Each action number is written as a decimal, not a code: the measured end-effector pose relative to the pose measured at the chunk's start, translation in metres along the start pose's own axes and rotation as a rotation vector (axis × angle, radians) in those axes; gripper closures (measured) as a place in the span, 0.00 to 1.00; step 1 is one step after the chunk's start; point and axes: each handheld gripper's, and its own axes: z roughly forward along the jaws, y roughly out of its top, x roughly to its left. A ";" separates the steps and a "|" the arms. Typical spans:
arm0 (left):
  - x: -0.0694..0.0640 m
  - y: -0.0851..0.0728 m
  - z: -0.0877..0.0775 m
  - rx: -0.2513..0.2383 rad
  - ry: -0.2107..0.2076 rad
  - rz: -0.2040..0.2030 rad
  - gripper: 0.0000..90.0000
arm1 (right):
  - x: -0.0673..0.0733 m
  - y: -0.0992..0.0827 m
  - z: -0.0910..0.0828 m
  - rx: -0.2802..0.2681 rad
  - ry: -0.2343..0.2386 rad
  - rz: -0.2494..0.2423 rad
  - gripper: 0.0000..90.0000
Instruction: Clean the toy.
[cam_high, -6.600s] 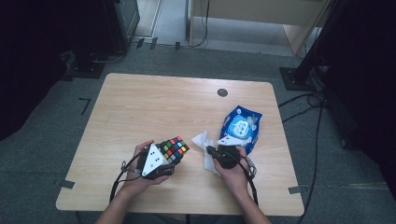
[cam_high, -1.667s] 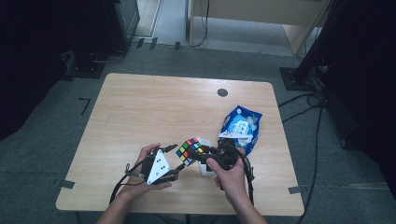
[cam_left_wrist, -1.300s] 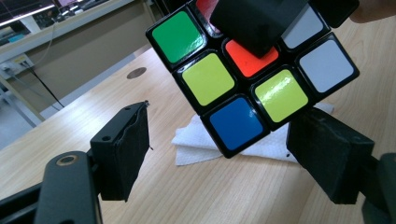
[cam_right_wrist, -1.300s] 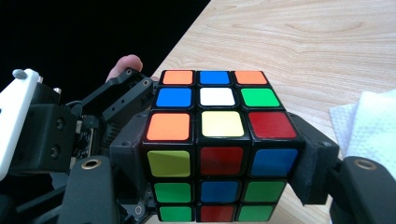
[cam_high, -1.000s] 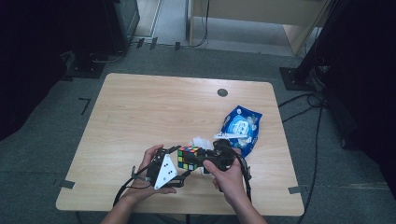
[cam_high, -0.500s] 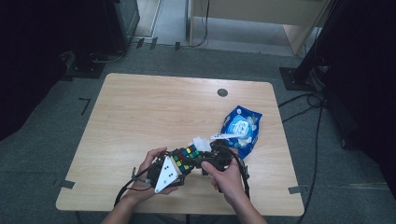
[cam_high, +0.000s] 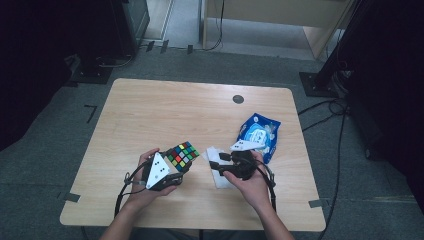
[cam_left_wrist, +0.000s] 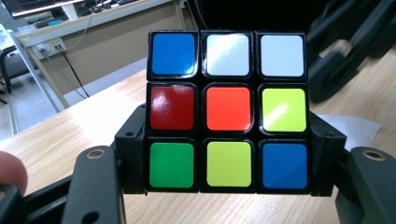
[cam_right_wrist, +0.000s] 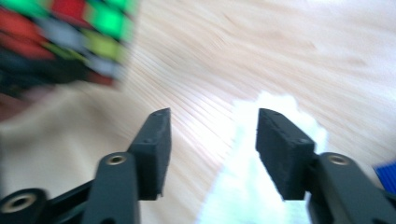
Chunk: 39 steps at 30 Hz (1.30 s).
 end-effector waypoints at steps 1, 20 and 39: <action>0.000 0.000 0.000 -0.001 -0.003 0.002 0.38 | -0.005 -0.005 0.005 0.013 -0.020 -0.007 0.55; -0.002 0.001 0.003 0.006 -0.056 -0.041 0.38 | -0.016 -0.036 0.036 0.131 -0.192 -0.120 0.71; -0.011 -0.001 0.009 0.021 -0.094 -0.034 0.38 | 0.033 0.008 -0.036 -0.252 0.001 -0.080 1.00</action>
